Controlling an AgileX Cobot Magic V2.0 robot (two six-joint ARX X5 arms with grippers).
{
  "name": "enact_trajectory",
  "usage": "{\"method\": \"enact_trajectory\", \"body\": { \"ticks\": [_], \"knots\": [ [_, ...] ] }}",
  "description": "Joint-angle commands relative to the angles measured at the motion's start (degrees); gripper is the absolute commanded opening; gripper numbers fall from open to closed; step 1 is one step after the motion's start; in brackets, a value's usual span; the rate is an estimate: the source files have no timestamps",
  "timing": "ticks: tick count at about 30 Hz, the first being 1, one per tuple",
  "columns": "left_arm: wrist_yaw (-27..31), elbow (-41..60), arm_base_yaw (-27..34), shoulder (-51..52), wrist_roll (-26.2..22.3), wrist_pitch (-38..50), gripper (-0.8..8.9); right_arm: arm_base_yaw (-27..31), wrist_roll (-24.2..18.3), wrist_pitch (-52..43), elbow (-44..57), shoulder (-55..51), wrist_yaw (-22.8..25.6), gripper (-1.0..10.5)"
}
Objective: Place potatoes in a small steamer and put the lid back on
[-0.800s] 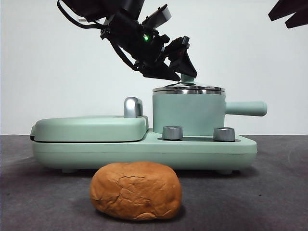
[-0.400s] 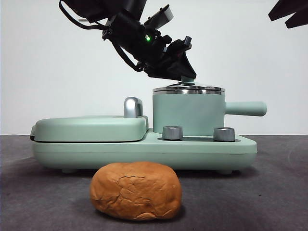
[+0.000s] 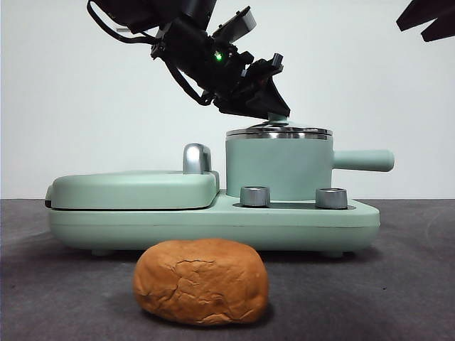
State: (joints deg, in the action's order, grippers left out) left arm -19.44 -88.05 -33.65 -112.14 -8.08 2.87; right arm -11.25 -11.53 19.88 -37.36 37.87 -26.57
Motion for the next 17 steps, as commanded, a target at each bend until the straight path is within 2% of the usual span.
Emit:
{"method": "enact_trajectory", "body": {
  "ticks": [1, 17],
  "knots": [
    [0.3, -1.6, -0.2, -1.5, 0.0, 0.3, 0.14, -0.3, 0.7, -0.6, -1.2, 0.2, 0.0, 3.0],
    [0.0, -1.6, -0.1, 2.9, 0.2, -0.7, 0.14, -0.3, 0.7, -0.6, -1.2, 0.2, 0.0, 3.0]
  ]
}}
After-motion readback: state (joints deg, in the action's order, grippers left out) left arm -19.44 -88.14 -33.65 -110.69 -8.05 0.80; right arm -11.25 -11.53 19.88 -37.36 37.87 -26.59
